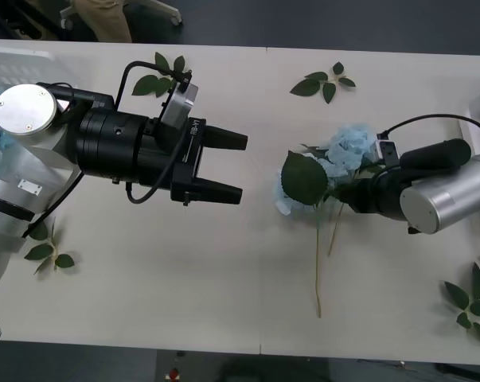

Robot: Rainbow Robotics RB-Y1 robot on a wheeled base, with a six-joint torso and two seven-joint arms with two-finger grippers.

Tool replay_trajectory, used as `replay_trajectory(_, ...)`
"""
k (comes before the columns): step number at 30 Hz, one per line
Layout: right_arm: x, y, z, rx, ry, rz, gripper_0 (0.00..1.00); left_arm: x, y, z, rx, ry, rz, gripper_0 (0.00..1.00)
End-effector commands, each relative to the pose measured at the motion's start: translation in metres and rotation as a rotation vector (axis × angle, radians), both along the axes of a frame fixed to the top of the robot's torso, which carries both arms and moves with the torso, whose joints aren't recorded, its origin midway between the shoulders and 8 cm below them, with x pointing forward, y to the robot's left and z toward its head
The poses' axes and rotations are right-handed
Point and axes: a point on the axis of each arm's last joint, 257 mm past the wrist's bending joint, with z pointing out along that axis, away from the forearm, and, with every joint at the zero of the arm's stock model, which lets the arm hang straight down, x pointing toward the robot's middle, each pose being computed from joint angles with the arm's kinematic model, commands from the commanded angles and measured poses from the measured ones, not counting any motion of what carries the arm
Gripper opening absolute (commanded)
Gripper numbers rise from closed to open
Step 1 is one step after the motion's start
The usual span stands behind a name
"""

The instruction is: Put the red flowers into the right box and the blue flowers into the left box

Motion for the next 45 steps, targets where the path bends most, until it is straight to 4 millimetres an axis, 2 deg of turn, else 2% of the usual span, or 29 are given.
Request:
replay_trajectory(1,0.012,0.011,0.011,0.035,-0.029,-0.015,0.92,-0.006,0.000,0.004,0.005,0.000,-0.005,1.00)
replay_trajectory(11,0.014,0.024,0.006,0.055,-0.025,-0.011,0.92,-0.006,0.000,0.004,0.005,0.000,-0.005,1.00)
replay_trajectory(21,0.027,0.046,0.008,0.083,-0.038,0.006,0.92,-0.006,0.000,0.004,0.005,0.000,-0.005,1.00)
replay_trajectory(24,0.029,0.046,0.009,0.076,-0.042,0.006,0.91,-0.006,0.000,0.004,0.005,0.000,-0.005,1.00)
replay_trajectory(27,0.030,0.048,0.009,0.077,-0.041,0.008,0.67,-0.006,0.000,0.004,0.005,0.000,-0.005,1.00)
replay_trajectory(29,0.029,0.048,0.008,0.077,-0.040,0.007,0.47,-0.006,0.000,0.004,0.005,0.000,-0.005,1.00)
replay_trajectory(30,0.030,0.048,0.009,0.076,-0.042,0.008,0.43,-0.006,0.000,0.004,0.005,0.000,-0.005,1.00)
replay_trajectory(32,0.029,0.048,0.008,0.075,-0.039,0.008,0.29,-0.006,0.000,0.004,0.005,0.000,-0.005,1.00)
replay_trajectory(35,0.029,0.047,0.007,0.074,-0.037,0.008,0.21,-0.006,0.000,0.004,0.005,0.000,-0.005,1.00)
replay_trajectory(40,0.030,0.046,0.007,0.071,-0.041,0.008,0.16,-0.006,0.000,0.004,0.005,0.000,-0.005,1.00)
replay_trajectory(45,0.029,0.045,0.005,0.065,-0.035,0.007,0.05,-0.006,0.000,0.004,0.005,0.000,-0.005,1.00)
